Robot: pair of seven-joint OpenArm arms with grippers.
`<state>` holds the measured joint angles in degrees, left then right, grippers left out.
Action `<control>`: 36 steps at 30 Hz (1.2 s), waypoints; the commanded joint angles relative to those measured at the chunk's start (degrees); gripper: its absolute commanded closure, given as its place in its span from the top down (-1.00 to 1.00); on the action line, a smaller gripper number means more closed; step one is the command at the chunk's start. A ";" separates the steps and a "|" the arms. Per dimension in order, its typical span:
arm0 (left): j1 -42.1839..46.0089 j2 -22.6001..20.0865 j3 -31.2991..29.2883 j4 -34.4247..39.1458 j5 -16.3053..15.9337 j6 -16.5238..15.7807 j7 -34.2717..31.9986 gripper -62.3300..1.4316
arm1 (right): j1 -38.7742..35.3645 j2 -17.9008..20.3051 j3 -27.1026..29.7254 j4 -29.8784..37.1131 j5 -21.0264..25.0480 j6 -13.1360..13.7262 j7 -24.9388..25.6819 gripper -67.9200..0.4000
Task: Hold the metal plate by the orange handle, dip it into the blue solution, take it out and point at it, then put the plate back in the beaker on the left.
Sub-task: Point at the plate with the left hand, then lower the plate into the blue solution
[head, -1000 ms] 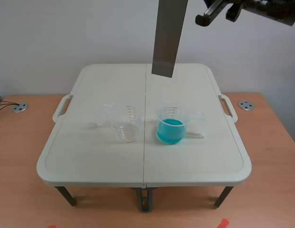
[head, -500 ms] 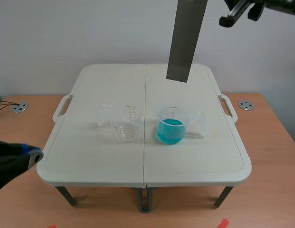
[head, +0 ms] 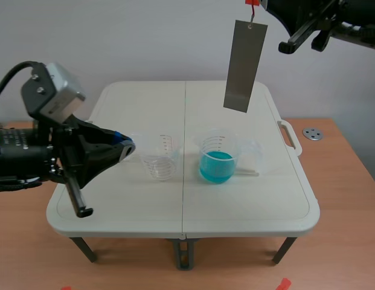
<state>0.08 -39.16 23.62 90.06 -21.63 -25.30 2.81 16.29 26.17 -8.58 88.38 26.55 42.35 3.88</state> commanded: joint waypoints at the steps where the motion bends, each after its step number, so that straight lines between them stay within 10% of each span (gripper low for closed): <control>1: -1.46 2.29 1.33 -0.74 0.55 0.09 -0.55 -0.90 | 1.97 0.15 -0.74 -0.44 0.94 0.37 1.25 -0.95; 20: -18.75 24.68 10.45 -23.23 13.70 3.58 -0.42 -0.90 | 1.95 -0.48 -3.98 -2.01 0.63 0.37 2.23 -0.95; 36: -21.20 28.65 10.45 -29.33 18.49 13.46 -2.99 -0.90 | 1.92 -0.48 -3.98 -2.05 0.48 0.37 2.01 -0.95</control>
<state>-20.64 -10.79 34.37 59.70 -2.85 -12.40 0.60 16.95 25.23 -12.88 86.08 26.39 42.41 5.23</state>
